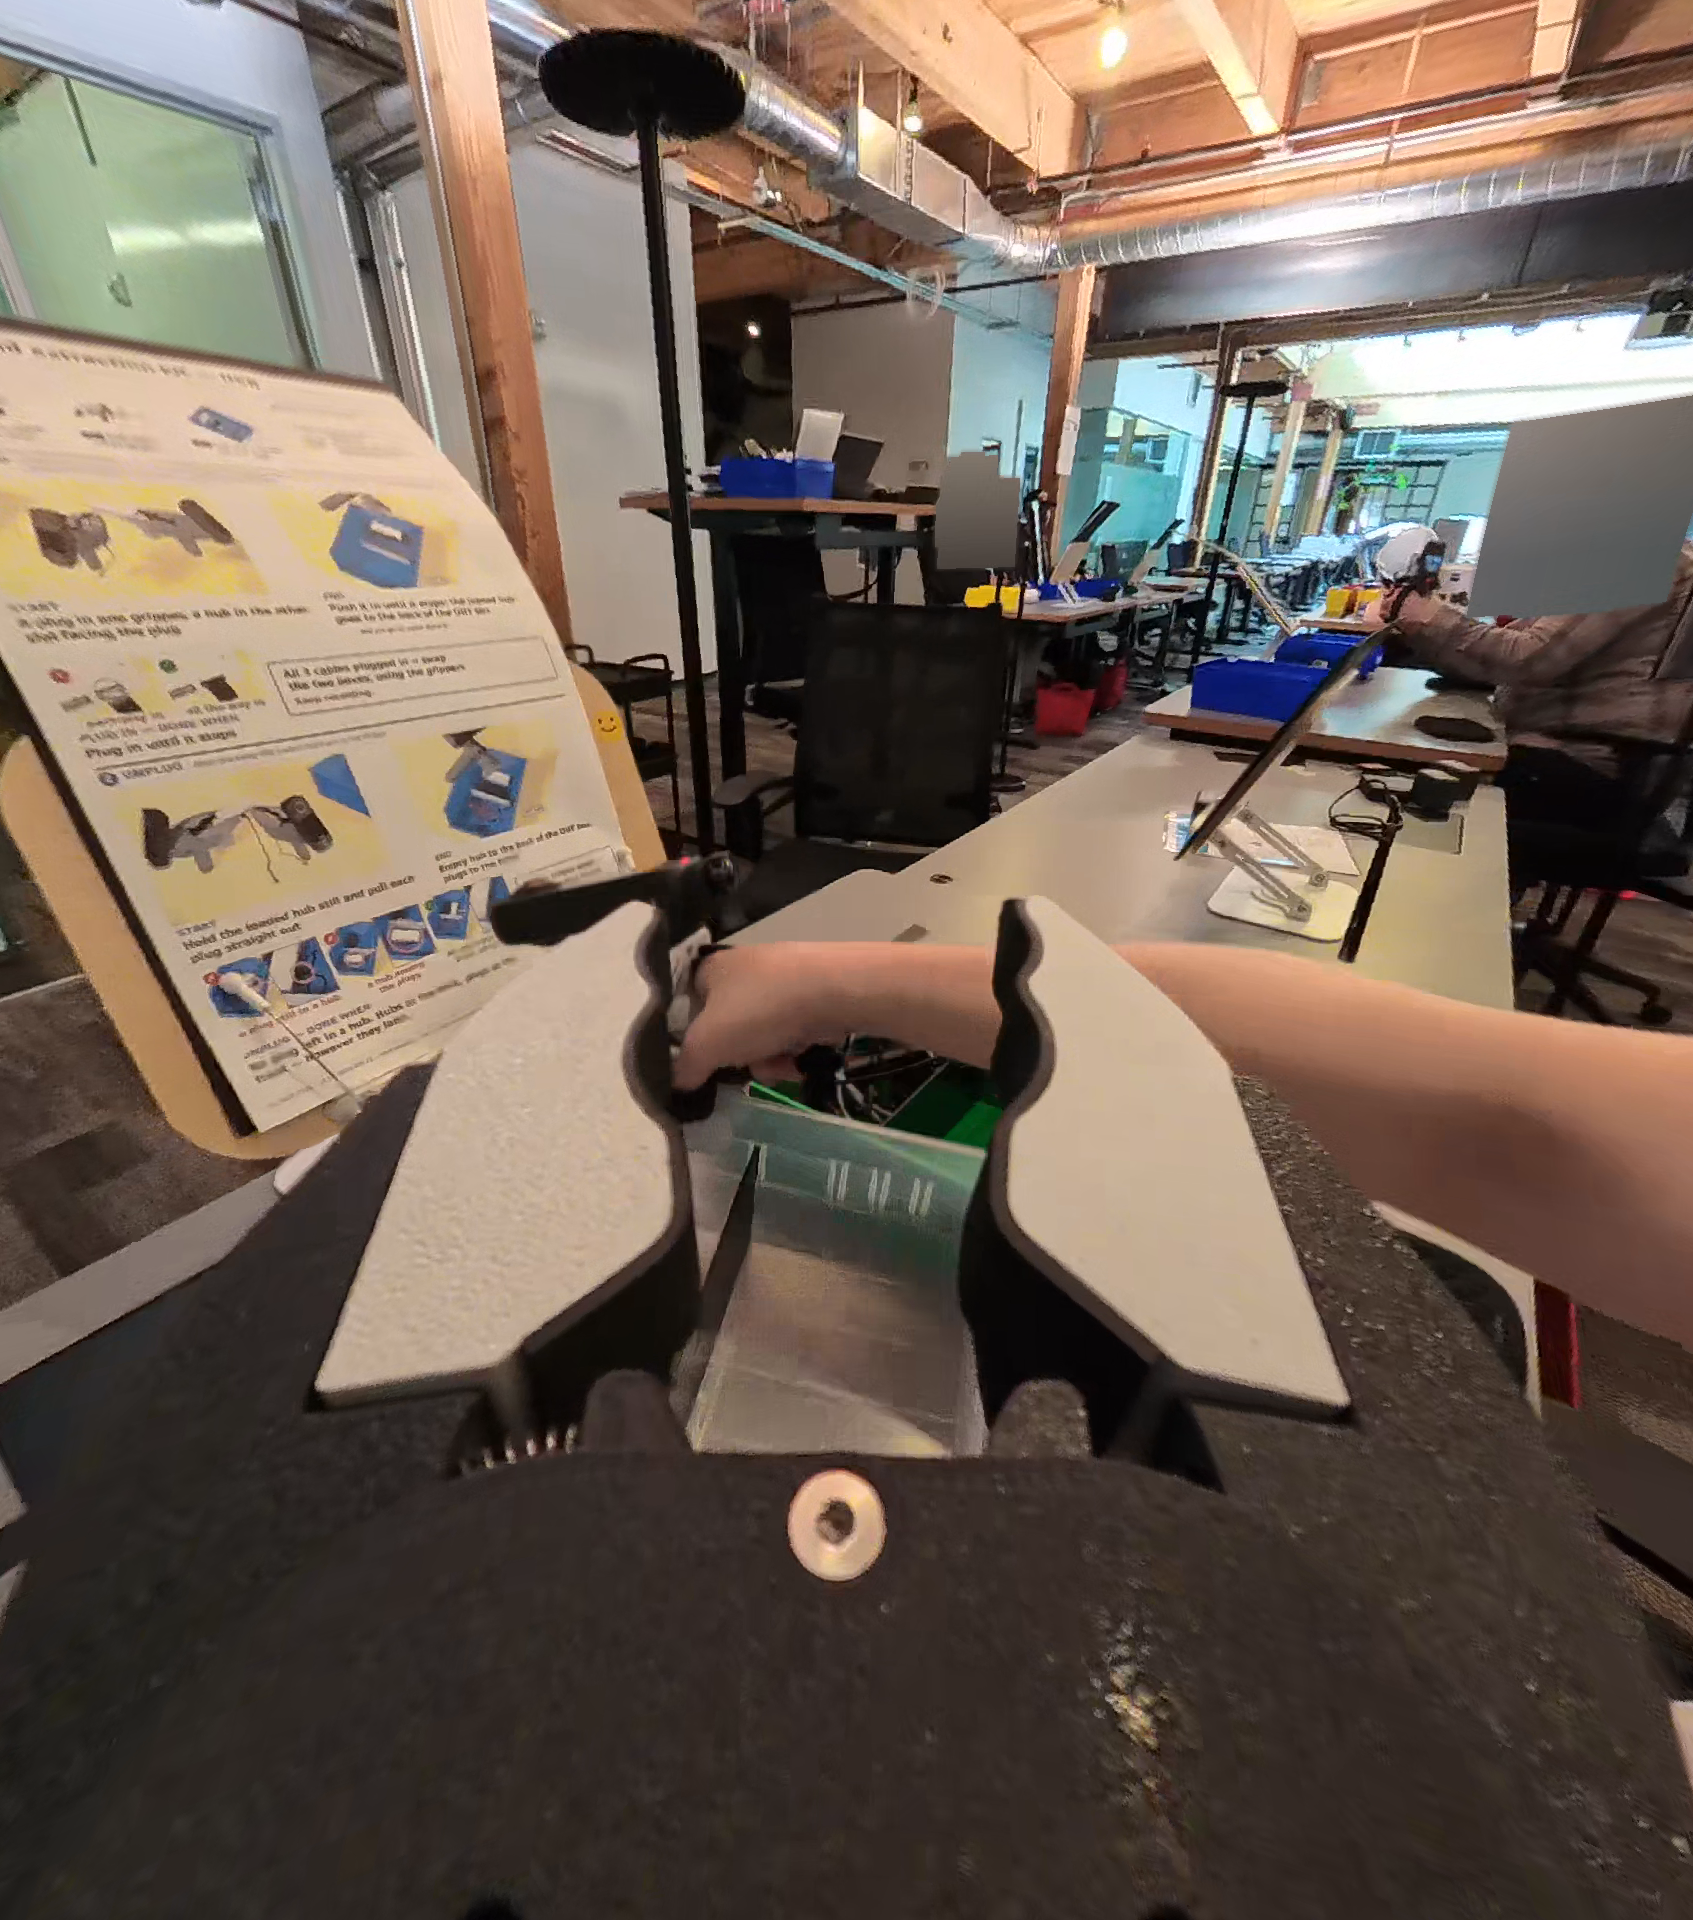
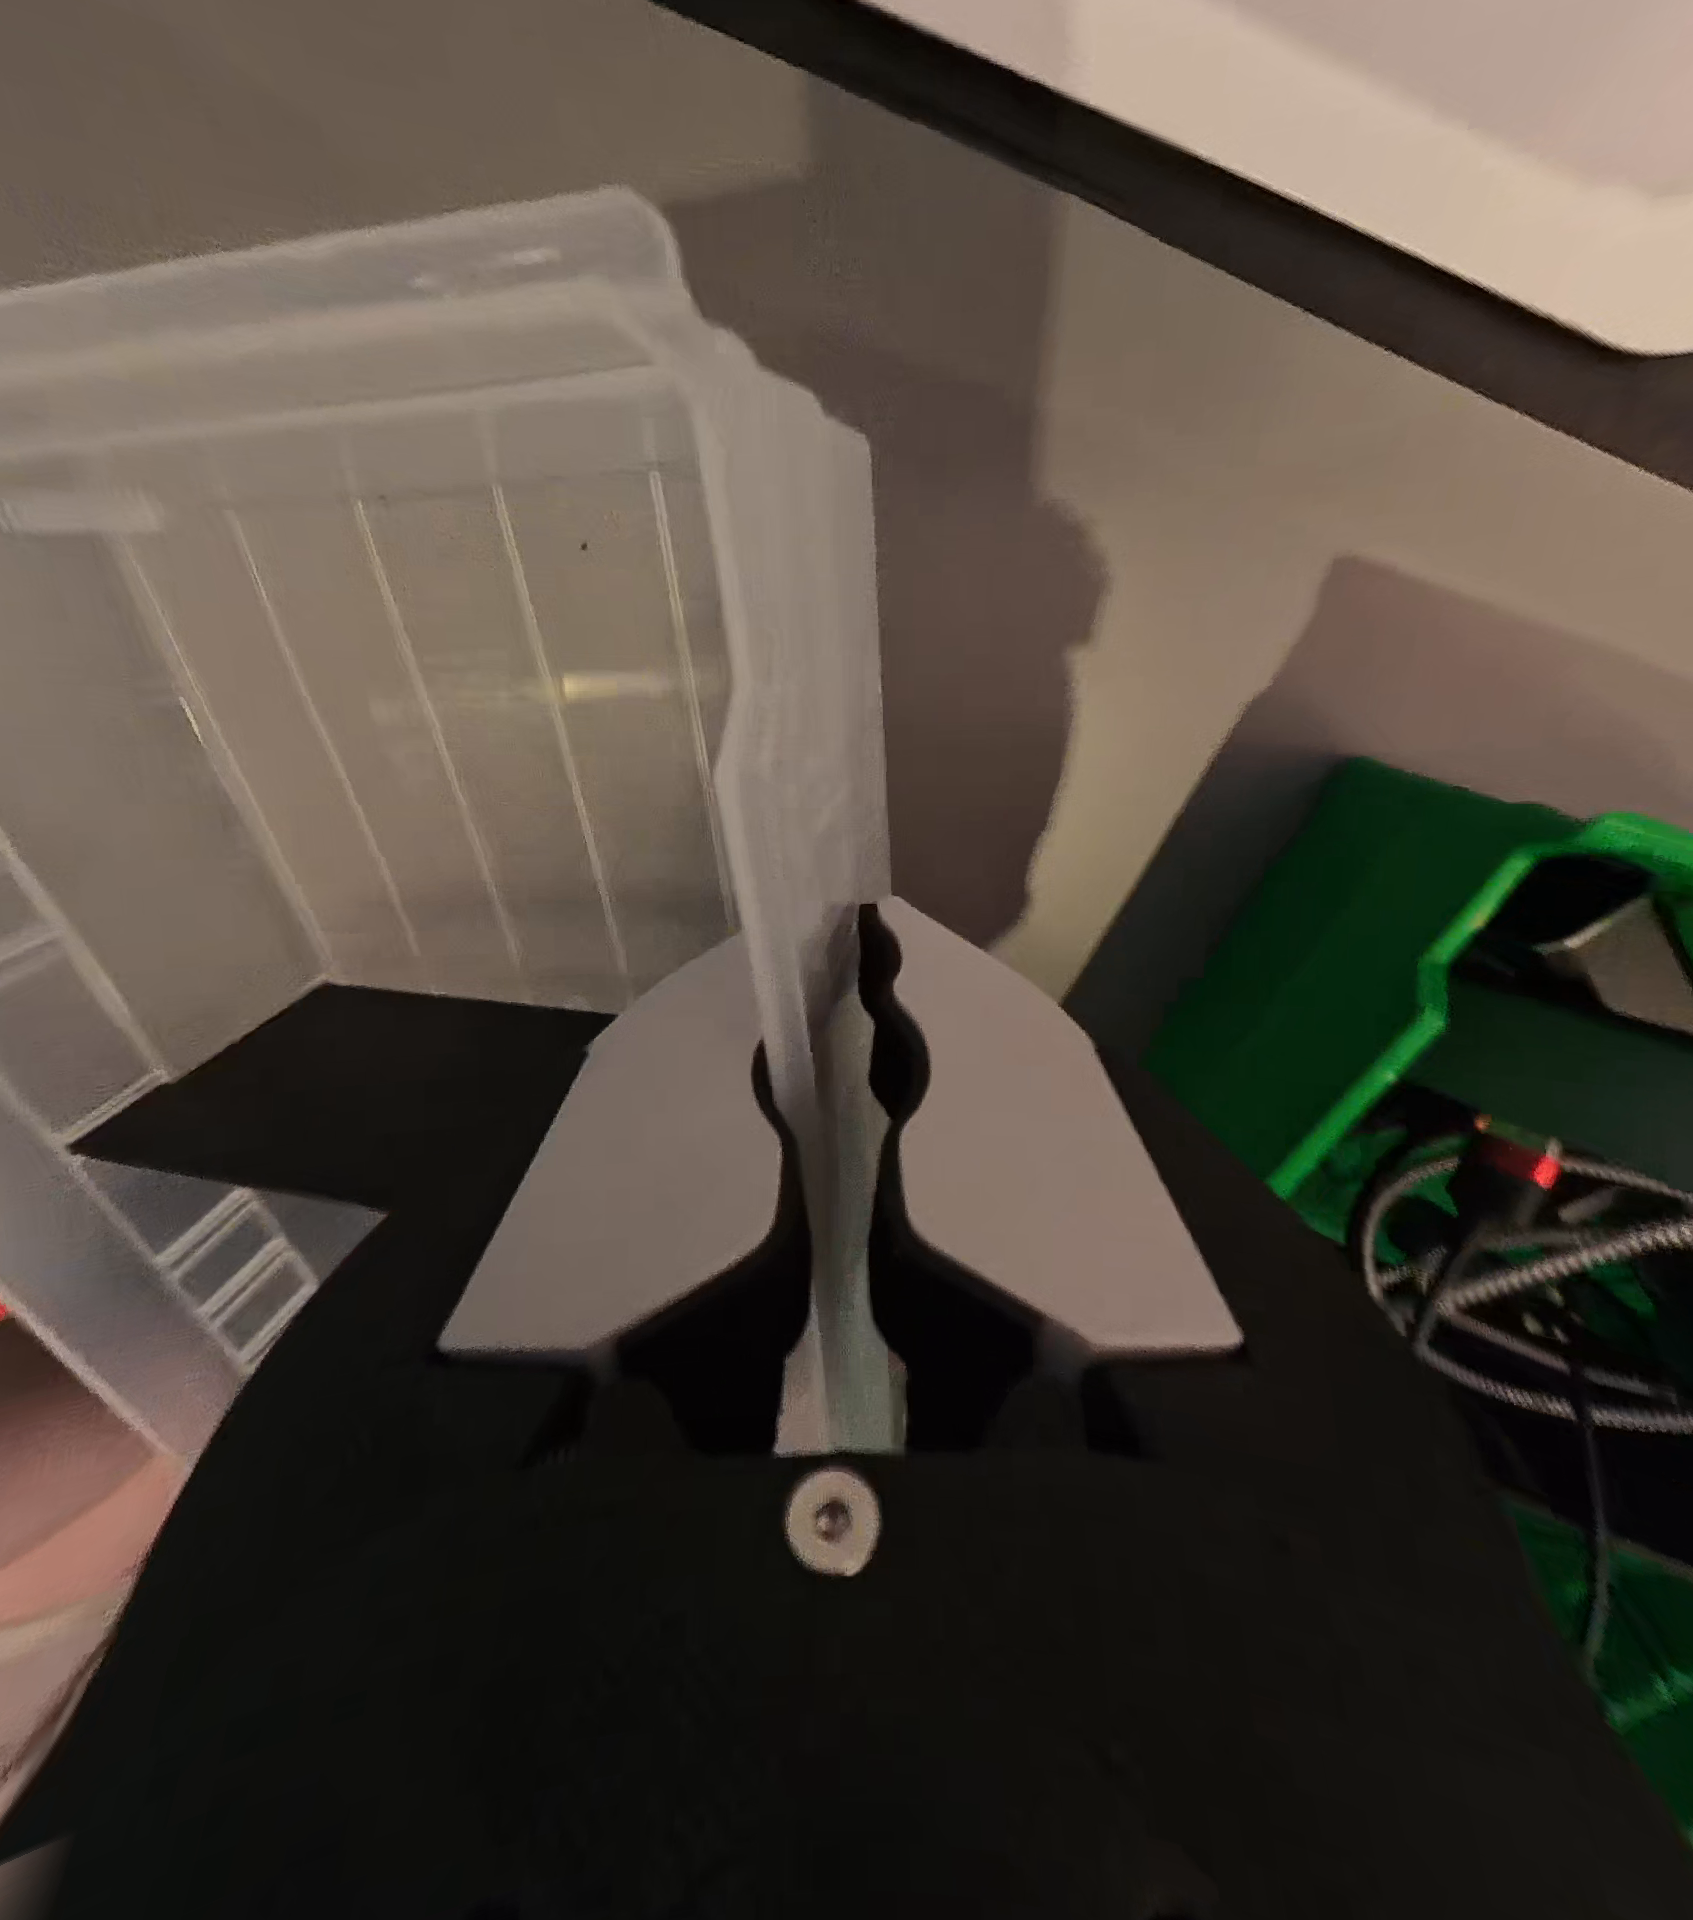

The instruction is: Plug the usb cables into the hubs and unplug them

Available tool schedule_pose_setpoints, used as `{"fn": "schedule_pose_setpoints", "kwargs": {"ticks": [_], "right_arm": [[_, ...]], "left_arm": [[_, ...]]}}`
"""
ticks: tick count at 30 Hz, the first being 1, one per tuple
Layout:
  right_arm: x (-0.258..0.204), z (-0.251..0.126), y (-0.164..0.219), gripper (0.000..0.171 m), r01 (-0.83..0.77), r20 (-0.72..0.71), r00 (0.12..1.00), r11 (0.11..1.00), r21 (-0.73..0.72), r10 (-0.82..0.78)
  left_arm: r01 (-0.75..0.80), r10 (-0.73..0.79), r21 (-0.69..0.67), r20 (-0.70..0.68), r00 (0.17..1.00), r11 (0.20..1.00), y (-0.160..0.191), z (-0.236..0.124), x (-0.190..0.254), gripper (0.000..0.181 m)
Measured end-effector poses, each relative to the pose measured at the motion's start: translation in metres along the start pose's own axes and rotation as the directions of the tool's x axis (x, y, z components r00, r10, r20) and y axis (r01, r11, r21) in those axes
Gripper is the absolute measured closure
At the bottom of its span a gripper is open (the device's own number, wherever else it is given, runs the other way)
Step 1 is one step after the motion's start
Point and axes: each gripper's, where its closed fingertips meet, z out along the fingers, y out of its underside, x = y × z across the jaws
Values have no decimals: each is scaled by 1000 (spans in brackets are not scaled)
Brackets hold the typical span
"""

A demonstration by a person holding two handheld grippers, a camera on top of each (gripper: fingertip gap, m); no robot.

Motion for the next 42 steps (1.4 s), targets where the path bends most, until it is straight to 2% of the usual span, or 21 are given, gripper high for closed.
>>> {"fn": "schedule_pose_setpoints", "kwargs": {"ticks": [3,5,6,8,11,14,16,18,20,22,24,28,34,35,37,38,40,42], "right_arm": [[-7,-46,4,164,47,-1,999,999,-11,-47],[-5,-84,8,165,52,30,998,999,11,-53],[-1,-105,10,165,47,54,997,998,35,-49],[14,-148,19,165,35,102,994,996,84,-43],[64,-207,43,165,-34,120,993,986,163,15],[142,-252,84,165,-131,49,991,962,241,123],[200,-273,121,164,-218,-16,973,936,276,231],[257,-286,161,164,-300,-101,934,905,303,343],[305,-291,199,164,-361,-182,884,876,320,431],[342,-290,234,163,-399,-241,844,861,315,479],[369,-282,263,163,-442,-275,810,848,291,517],[407,-256,308,163,-487,-330,785,851,194,525],[441,-208,338,164,-517,-377,771,850,98,513],[444,-201,339,164,-515,-377,774,853,91,508],[448,-188,337,163,-505,-370,785,859,80,496],[448,-182,336,163,-502,-364,791,862,75,492],[449,-174,333,164,-504,-351,795,861,71,494],[446,-168,330,164,-500,-337,804,864,60,489]], "left_arm": [[-34,31,101,31,999,994,-25,-27,22,124],[-72,77,259,-6,997,963,-51,-49,49,146],[-92,99,313,-8,995,945,-59,-58,60,147],[-146,137,320,50,989,936,-62,-64,67,143],[-160,145,208,86,986,965,-46,-51,62,129],[-71,71,-11,-37,997,997,-8,-20,64,127],[-50,37,-193,-71,997,980,27,8,61,120],[-46,30,-356,-50,998,934,66,42,50,110],[-23,7,-466,-36,999,885,105,83,39,109],[26,-58,-522,-44,997,853,145,126,30,115],[101,-118,-565,5,993,819,188,160,14,116],[201,-232,-627,32,972,753,249,198,13,113],[206,-290,-793,39,956,573,317,216,29,106],[226,-334,-789,28,942,571,317,218,33,112],[261,-389,-791,32,921,553,319,217,35,112],[273,-421,-796,25,907,540,319,216,38,116],[280,-489,-817,-3,872,505,317,213,45,136],[237,-482,-841,-32,876,486,315,205,43,146]]}}
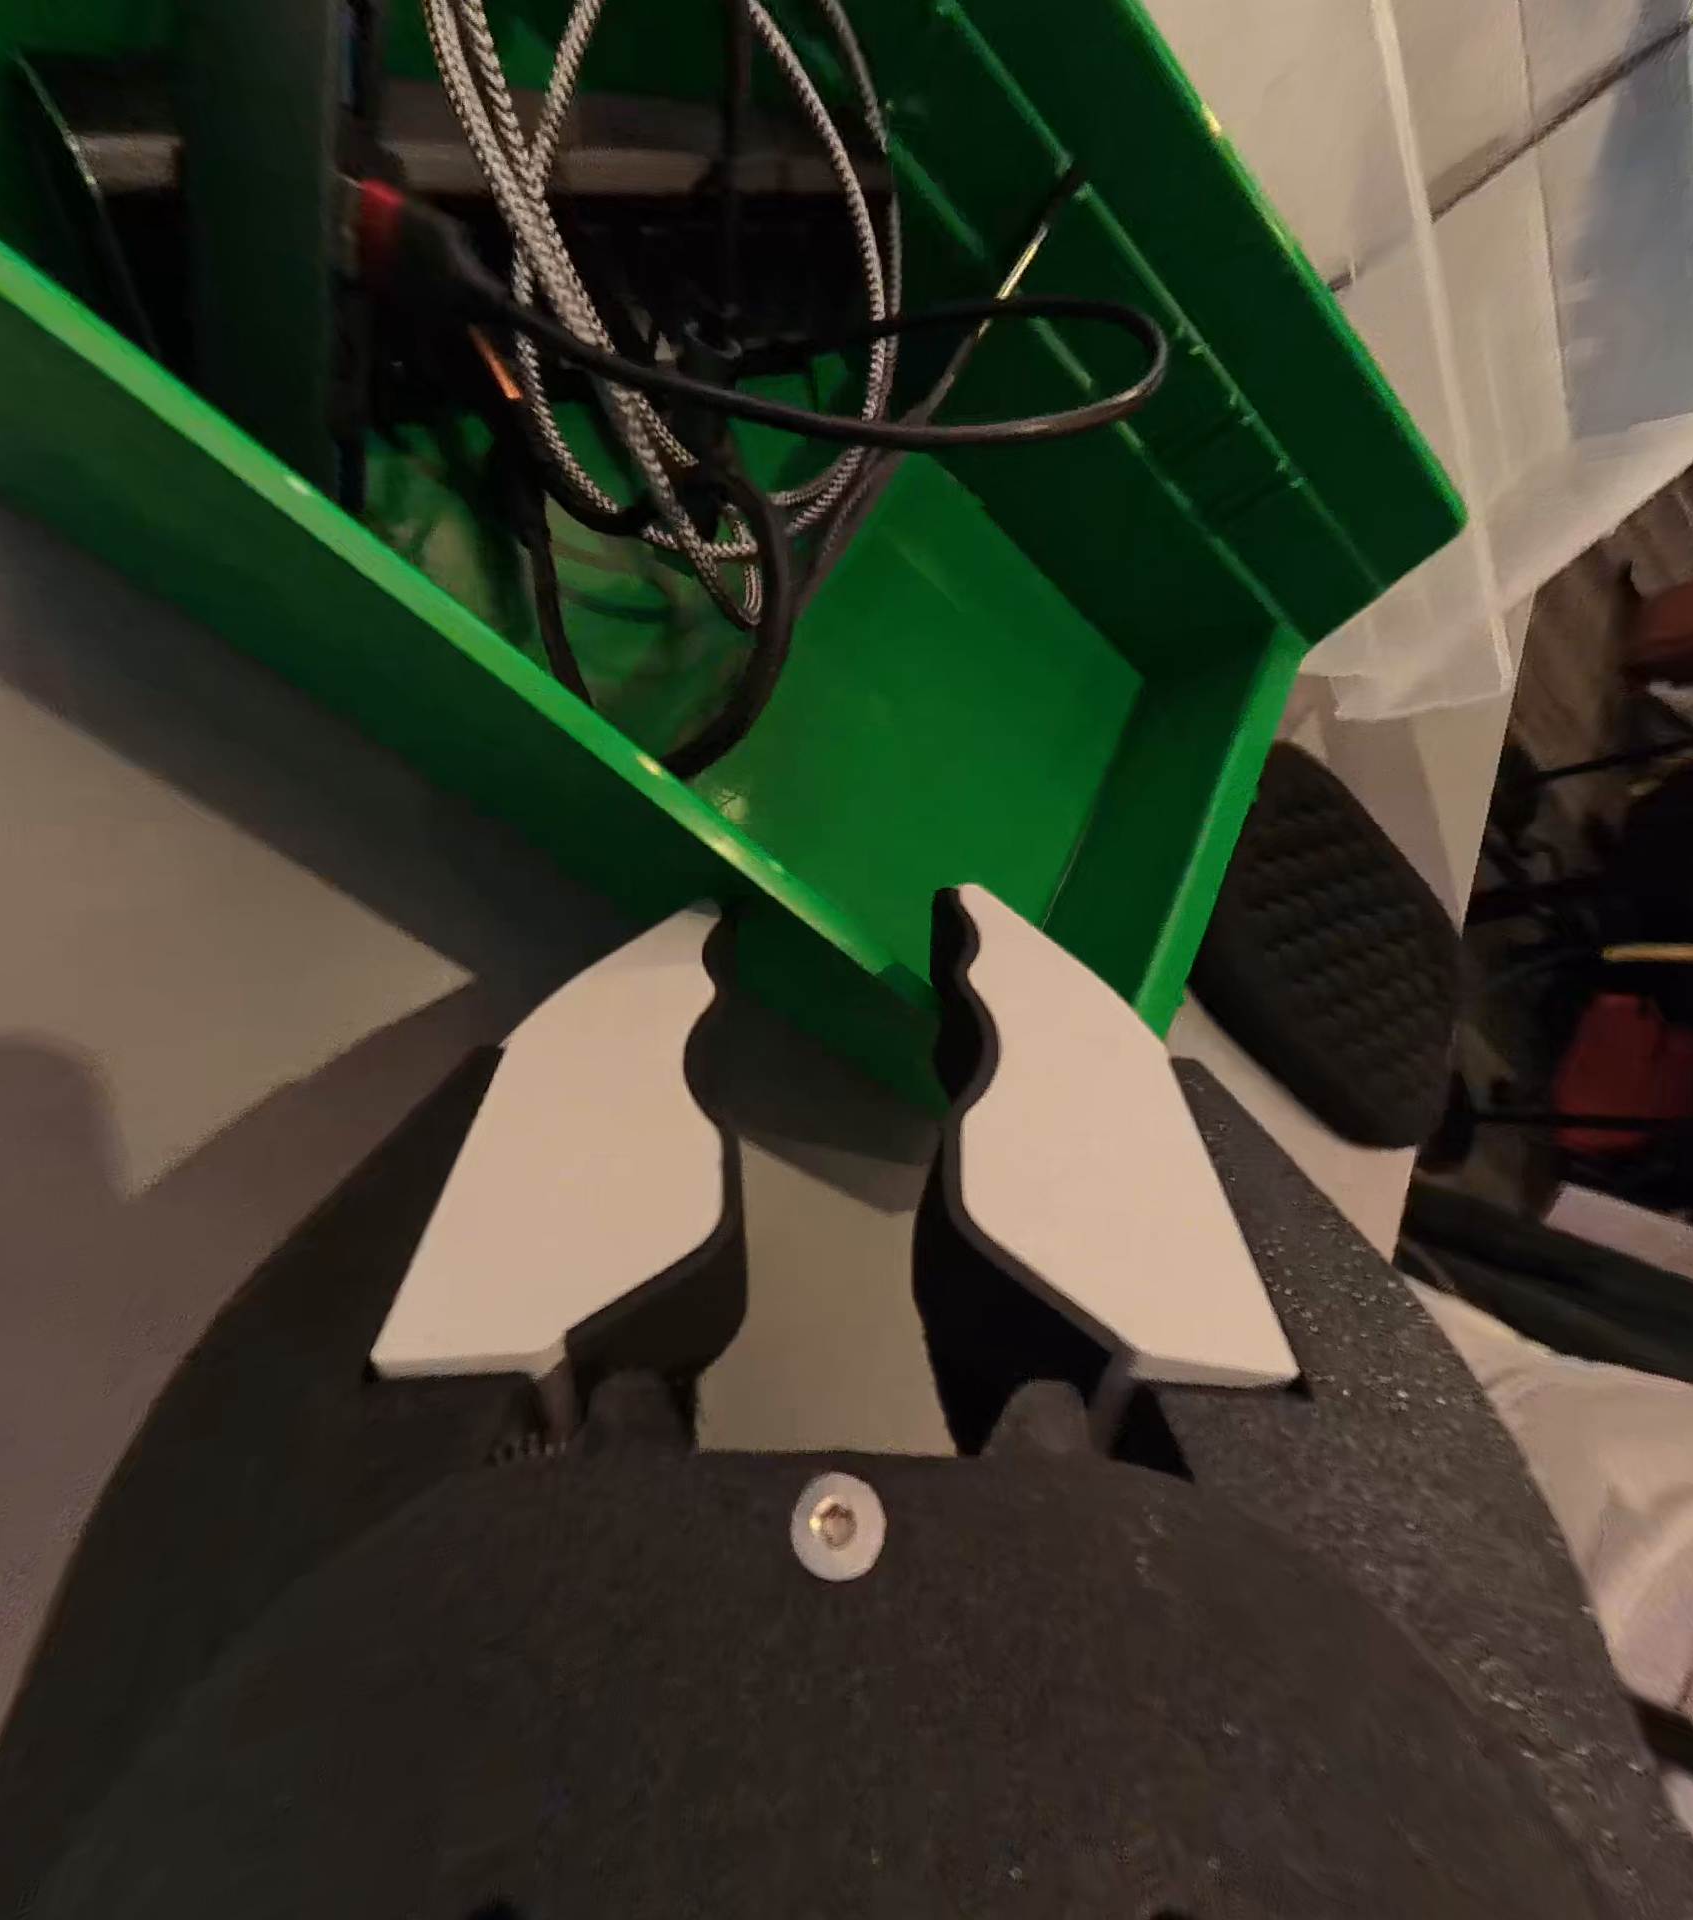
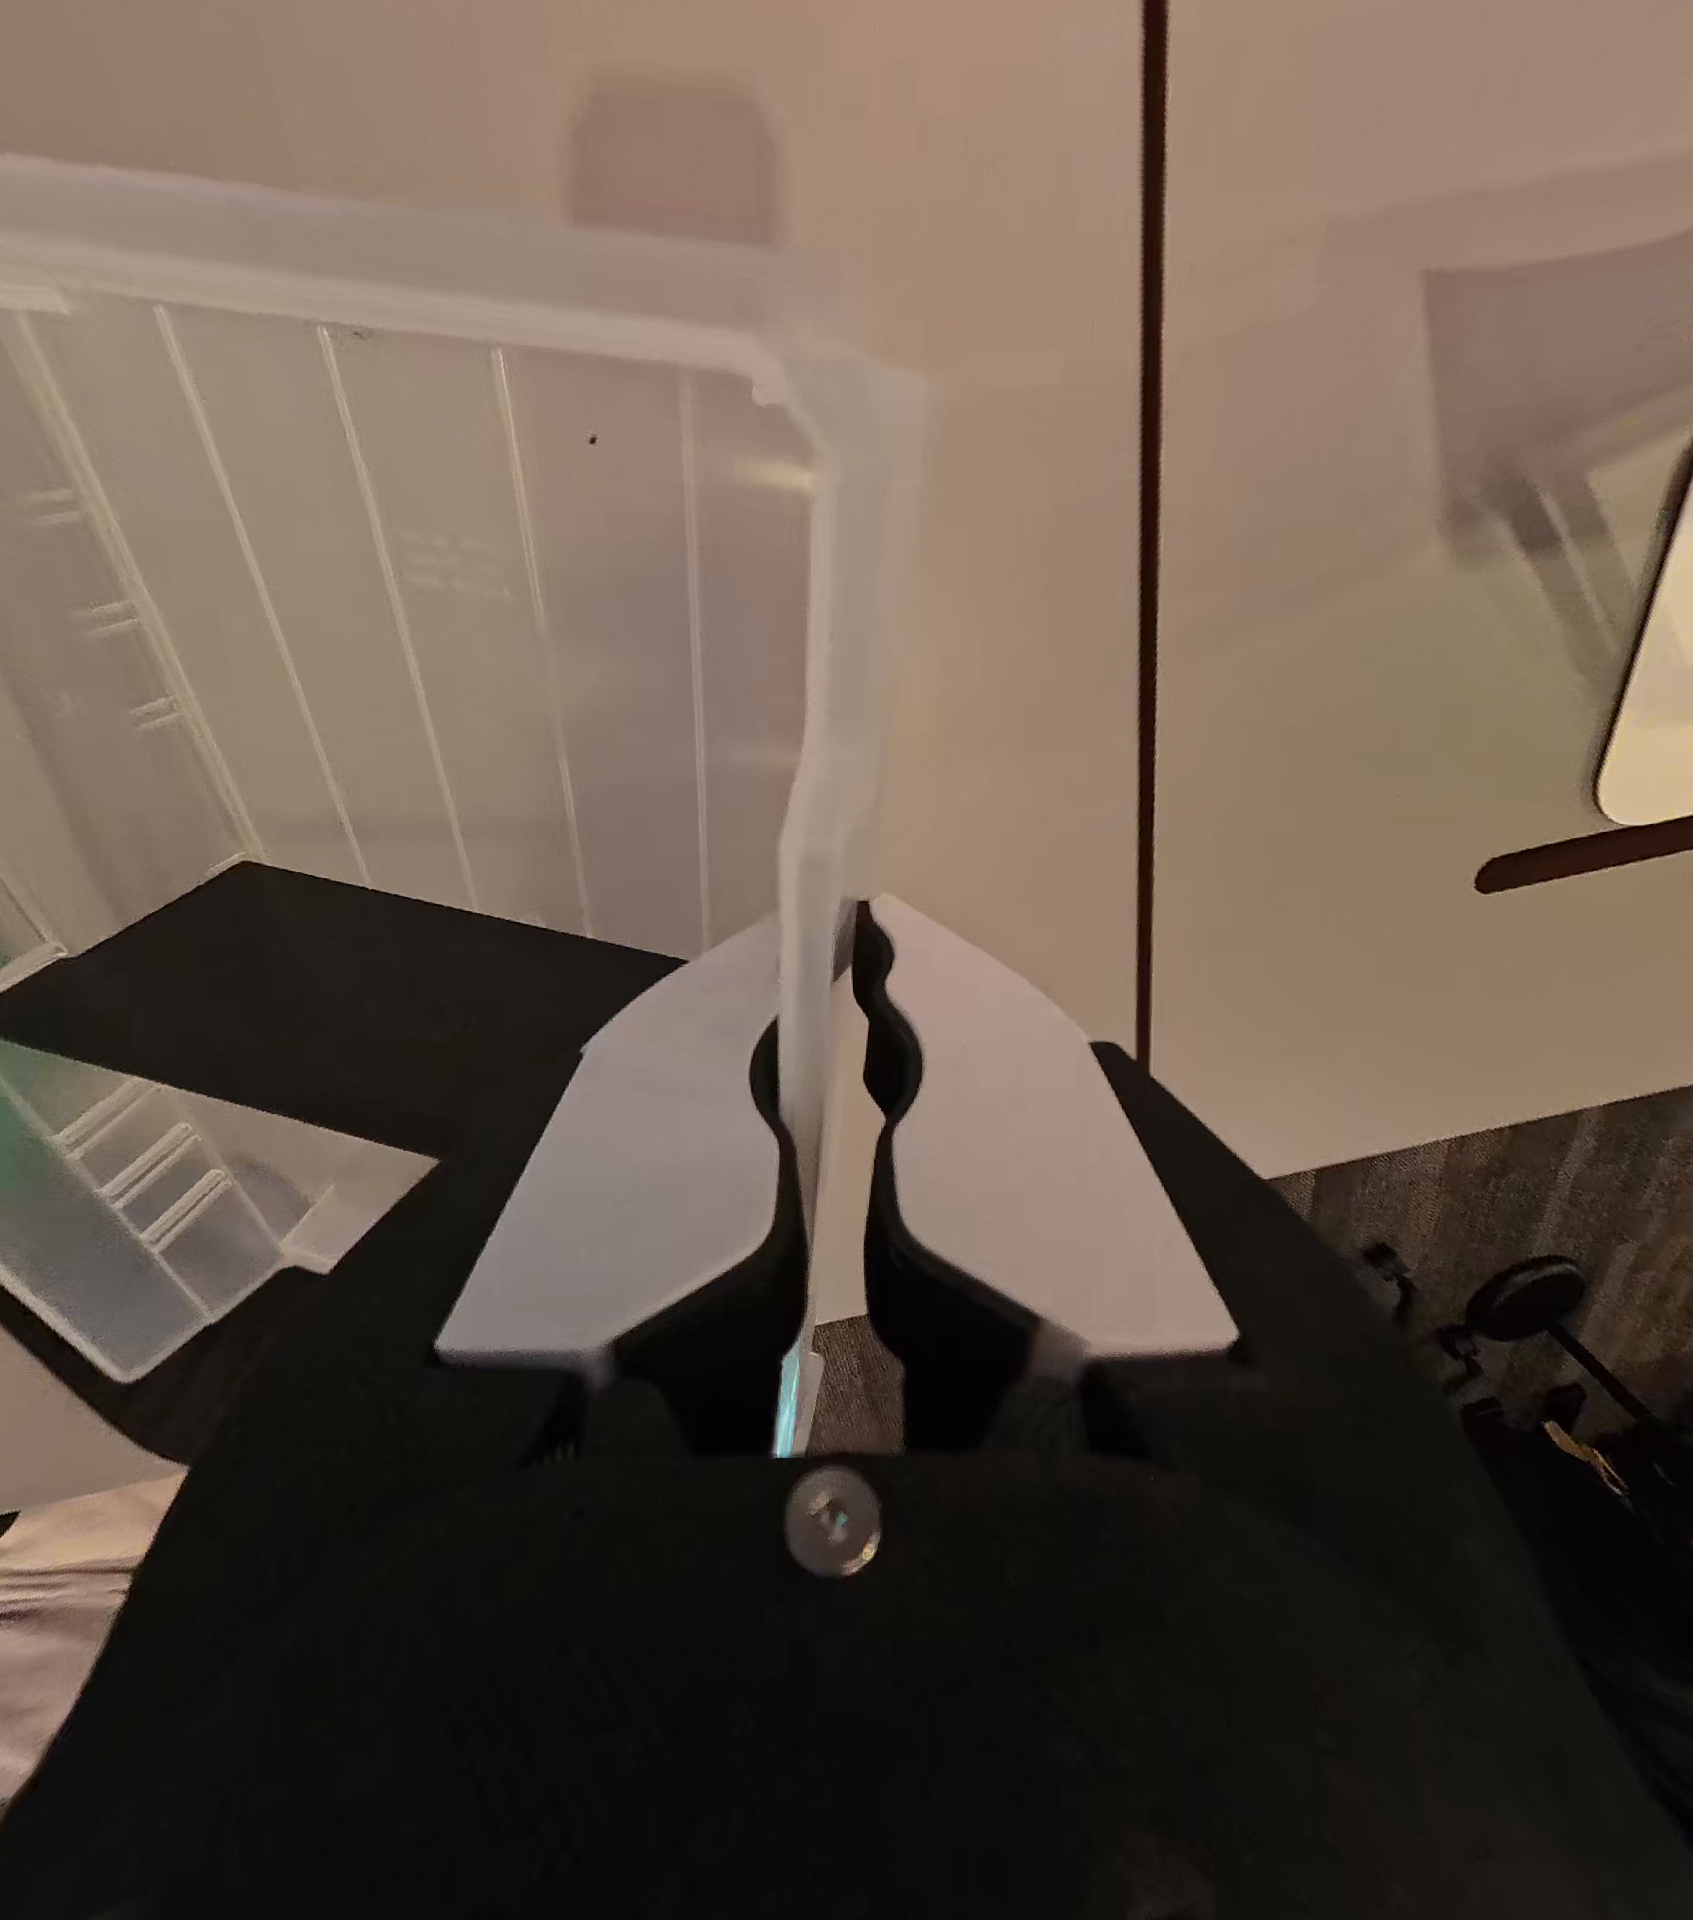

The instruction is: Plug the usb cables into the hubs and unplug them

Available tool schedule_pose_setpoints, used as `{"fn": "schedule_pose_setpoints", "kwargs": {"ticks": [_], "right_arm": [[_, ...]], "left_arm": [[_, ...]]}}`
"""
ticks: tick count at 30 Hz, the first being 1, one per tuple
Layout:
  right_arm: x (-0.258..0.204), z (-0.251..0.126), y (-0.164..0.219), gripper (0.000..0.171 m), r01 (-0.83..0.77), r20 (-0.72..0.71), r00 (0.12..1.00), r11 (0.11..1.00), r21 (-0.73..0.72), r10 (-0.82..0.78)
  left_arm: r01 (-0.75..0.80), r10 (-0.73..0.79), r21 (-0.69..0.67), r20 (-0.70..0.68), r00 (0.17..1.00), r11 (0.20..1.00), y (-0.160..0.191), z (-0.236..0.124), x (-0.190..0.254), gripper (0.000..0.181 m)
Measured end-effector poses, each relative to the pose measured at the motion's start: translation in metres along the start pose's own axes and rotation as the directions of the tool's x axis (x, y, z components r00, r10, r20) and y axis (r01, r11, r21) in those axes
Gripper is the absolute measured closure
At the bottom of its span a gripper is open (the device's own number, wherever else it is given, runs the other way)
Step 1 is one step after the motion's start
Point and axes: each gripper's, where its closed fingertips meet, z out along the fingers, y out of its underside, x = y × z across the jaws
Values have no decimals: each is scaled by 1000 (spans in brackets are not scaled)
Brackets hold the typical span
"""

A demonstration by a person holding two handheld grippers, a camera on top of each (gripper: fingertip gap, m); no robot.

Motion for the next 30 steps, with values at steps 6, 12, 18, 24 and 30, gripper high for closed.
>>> {"fn": "schedule_pose_setpoints", "kwargs": {"ticks": [6,12,18,24,30], "right_arm": [[-17,-5,-6,164,40,1,999,999,13,-40],[-36,-14,-17,163,72,18,997,996,44,-73],[-65,-17,-33,160,55,123,990,995,87,-66],[-108,-7,-44,160,43,281,958,997,56,-58],[-136,30,-55,162,83,277,957,996,12,-83]], "left_arm": [[73,-69,-103,39,997,992,28,-63,-47,164],[225,-211,-88,148,966,970,64,-135,-105,169],[357,-373,109,261,890,928,95,-207,-168,171],[483,-557,291,288,779,826,150,-279,-202,171],[562,-724,479,279,631,674,208,-342,-221,170]]}}
